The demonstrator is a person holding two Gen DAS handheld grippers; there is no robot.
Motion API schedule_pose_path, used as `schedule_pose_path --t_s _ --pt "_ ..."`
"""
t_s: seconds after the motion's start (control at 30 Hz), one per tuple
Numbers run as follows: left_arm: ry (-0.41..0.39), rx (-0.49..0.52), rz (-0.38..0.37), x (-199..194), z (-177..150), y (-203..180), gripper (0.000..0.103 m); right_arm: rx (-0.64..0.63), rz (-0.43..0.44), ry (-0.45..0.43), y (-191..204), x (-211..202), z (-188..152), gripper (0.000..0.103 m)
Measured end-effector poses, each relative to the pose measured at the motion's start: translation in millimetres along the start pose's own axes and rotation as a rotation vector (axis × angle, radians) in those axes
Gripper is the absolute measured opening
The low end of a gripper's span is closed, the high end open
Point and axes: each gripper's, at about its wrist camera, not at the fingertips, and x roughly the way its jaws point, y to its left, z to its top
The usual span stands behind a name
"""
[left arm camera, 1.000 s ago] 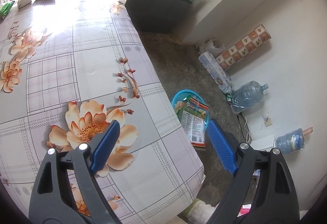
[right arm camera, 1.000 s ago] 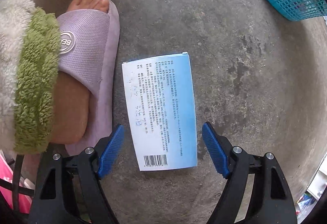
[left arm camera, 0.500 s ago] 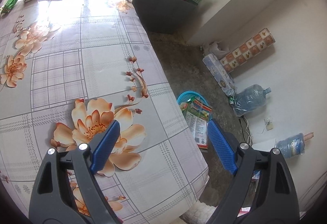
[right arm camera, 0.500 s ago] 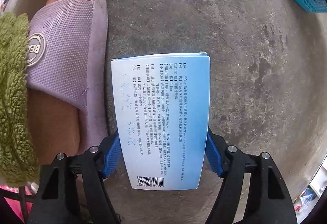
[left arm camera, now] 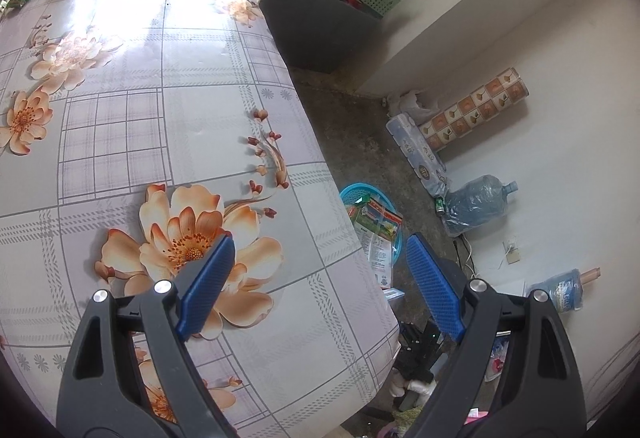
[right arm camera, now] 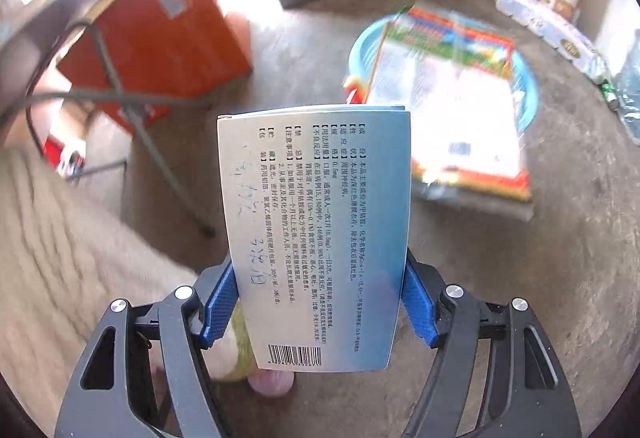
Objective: Collect trash
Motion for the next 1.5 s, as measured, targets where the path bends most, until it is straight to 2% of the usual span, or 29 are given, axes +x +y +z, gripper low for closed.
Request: schedule_pose_path --t_s 0.1,0.2,0.23,0.33,0.43,0.6,0.67,0.8,0.87,0.93,1.0,1.13,1.3,1.37,1.5 --pt "-0.005 0.006 -0.001 -6.9 -2.3 2.1 0.083 0.108 -0.054 -0.034 -32.8 7.9 56.2 0.069" --pt "-0.024 0.011 0.013 -16.6 -4.5 4.2 0.083 0.169 -0.106 0.029 -54.2 45.9 101.4 0.072" --pt "-0.032 0.012 0.019 -20.2 -5.3 5.0 0.083 0.188 -0.106 0.058 -61.7 57.2 111.5 0.075" --pt "-0.060 0.012 0.039 -32.7 -9.7 8.7 0.083 0.216 -0.178 0.104 -73.3 87.2 122.2 0.076" --pt "-0.087 0.002 0.048 -45.7 -17.2 13.2 0.083 0.242 -0.202 0.087 -75.5 85.3 114.4 0.076" --pt "-0.129 0.024 0.064 -63.5 -35.6 13.0 0.083 0.247 -0.177 -0.033 -69.7 30.1 109.3 0.076" --pt "-0.147 0.047 0.073 -71.3 -46.5 9.6 0.083 0.212 -0.177 -0.103 -62.1 -3.6 106.0 0.076" --pt "-0.196 0.098 0.115 -91.2 -71.0 -0.3 0.084 0.106 -0.170 -0.288 -14.4 -99.1 82.2 0.076" --pt "-0.226 0.119 0.147 -103.4 -84.1 -5.7 0.087 0.043 -0.152 -0.401 15.9 -150.4 66.1 0.082" --pt "-0.256 0.121 0.172 -116.9 -96.8 -10.9 0.091 0.003 -0.148 -0.528 45.7 -198.0 45.5 0.095" --pt "-0.283 0.112 0.183 -130.1 -108.2 -15.0 0.091 -0.020 -0.101 -0.606 70.3 -231.6 26.8 0.097" --pt "-0.333 0.086 0.250 -152.9 -127.2 -19.5 0.094 -0.062 -0.022 -0.630 107.7 -269.6 5.5 0.097" --pt "-0.367 0.032 0.344 -171.5 -152.2 -16.8 0.094 -0.176 -0.065 -0.798 161.1 -313.1 -32.3 0.097" --pt "-0.373 0.016 0.396 -173.1 -162.7 -15.9 0.094 -0.219 -0.035 -0.798 178.4 -318.7 -42.6 0.097" --pt "-0.398 0.008 0.487 -175.3 -182.3 -12.4 0.094 -0.295 0.037 -0.733 214.8 -316.8 -63.8 0.097"
